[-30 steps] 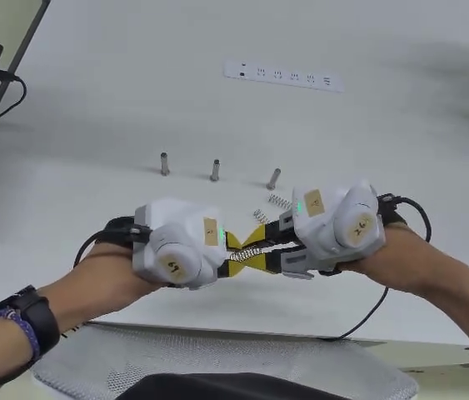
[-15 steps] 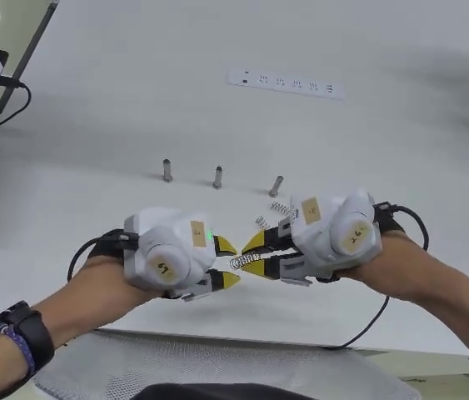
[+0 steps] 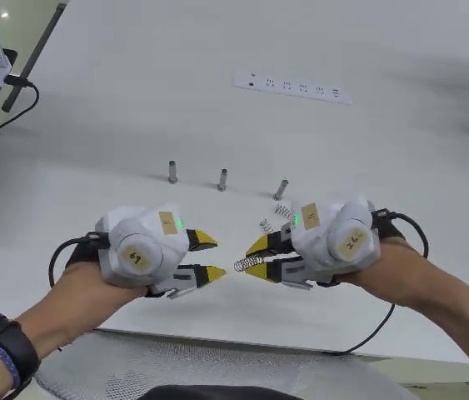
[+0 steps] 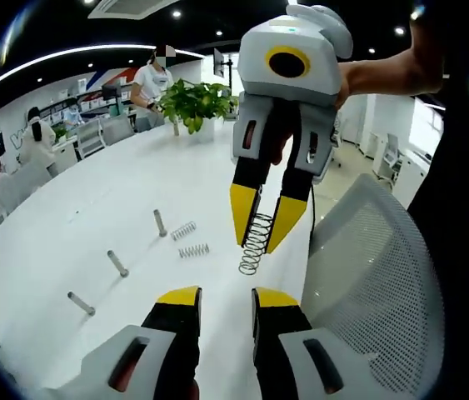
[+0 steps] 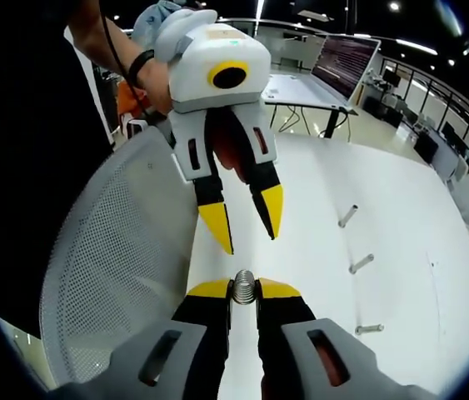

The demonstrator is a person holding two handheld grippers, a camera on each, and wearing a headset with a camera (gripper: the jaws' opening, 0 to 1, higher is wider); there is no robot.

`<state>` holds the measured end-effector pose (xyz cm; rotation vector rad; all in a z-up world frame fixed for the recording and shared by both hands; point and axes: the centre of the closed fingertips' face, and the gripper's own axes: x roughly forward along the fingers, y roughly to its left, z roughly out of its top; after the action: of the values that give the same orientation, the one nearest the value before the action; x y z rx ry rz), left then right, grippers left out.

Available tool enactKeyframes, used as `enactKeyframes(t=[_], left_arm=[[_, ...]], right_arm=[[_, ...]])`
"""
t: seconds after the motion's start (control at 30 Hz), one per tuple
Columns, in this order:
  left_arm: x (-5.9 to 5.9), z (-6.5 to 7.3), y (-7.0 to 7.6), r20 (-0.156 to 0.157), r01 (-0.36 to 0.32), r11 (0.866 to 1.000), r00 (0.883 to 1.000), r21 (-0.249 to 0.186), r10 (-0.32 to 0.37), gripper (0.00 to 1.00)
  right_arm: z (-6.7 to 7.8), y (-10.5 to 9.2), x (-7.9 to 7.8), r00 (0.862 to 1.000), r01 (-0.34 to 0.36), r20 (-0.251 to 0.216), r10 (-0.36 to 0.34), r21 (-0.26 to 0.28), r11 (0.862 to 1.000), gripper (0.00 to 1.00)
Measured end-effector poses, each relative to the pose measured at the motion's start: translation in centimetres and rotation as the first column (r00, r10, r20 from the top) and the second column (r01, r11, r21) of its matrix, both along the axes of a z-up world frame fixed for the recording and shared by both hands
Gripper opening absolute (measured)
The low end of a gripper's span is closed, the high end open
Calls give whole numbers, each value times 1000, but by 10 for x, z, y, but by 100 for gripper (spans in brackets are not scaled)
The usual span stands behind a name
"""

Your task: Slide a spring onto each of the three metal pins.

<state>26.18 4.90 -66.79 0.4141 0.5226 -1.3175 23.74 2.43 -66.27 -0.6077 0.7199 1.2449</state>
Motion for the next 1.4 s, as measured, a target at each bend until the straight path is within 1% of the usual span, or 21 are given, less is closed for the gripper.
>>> enactKeyframes(t=[0.2, 0.37, 0.43, 0.5, 0.67, 0.77, 0.87, 0.93, 1.03, 1.17, 1.27, 1.4], left_arm=[[13, 2, 17, -13, -78, 997, 997, -17, 77, 20], [25, 6, 32, -18, -143, 989, 990, -32, 143, 21], [28, 7, 38, -17, -160, 987, 987, -33, 159, 21], [32, 6, 46, -15, -183, 983, 983, -29, 182, 22], [35, 7, 62, -17, -224, 974, 975, -30, 223, 24], [35, 6, 68, -18, -243, 969, 970, -29, 243, 24], [37, 7, 76, -23, -270, 962, 963, -34, 269, 25], [37, 7, 78, -24, -276, 960, 961, -35, 276, 25], [38, 7, 85, -27, -297, 954, 955, -36, 296, 26], [40, 6, 93, -31, -320, 946, 947, -39, 319, 27], [41, 6, 98, -34, -332, 942, 943, -40, 331, 28], [43, 7, 104, -36, -349, 936, 937, -46, 348, 30]], right_arm=[[-8, -2, 3, 1000, 0, -9, 0, -15, 1000, 9], [-10, -2, 11, 1000, 14, -7, -14, -22, 1000, 9], [-11, -2, 14, 1000, 15, -8, -15, -22, 1000, 9], [-12, -1, 17, 1000, 17, -7, -17, -26, 1000, 9], [-13, 1, 32, 999, 36, -2, -36, -22, 999, 9], [-13, 3, 41, 999, 51, 1, -51, -18, 999, 9], [-12, 5, 51, 998, 68, 3, -68, -13, 998, 9], [-12, 7, 56, 997, 73, 6, -73, -12, 997, 9], [-12, 12, 66, 997, 81, 10, -81, -13, 997, 9], [-12, 16, 75, 996, 83, 14, -83, -16, 996, 9], [-12, 21, 85, 996, 82, 18, -82, -21, 996, 9], [-13, 27, 93, 996, 83, 17, -82, -18, 996, 9]])
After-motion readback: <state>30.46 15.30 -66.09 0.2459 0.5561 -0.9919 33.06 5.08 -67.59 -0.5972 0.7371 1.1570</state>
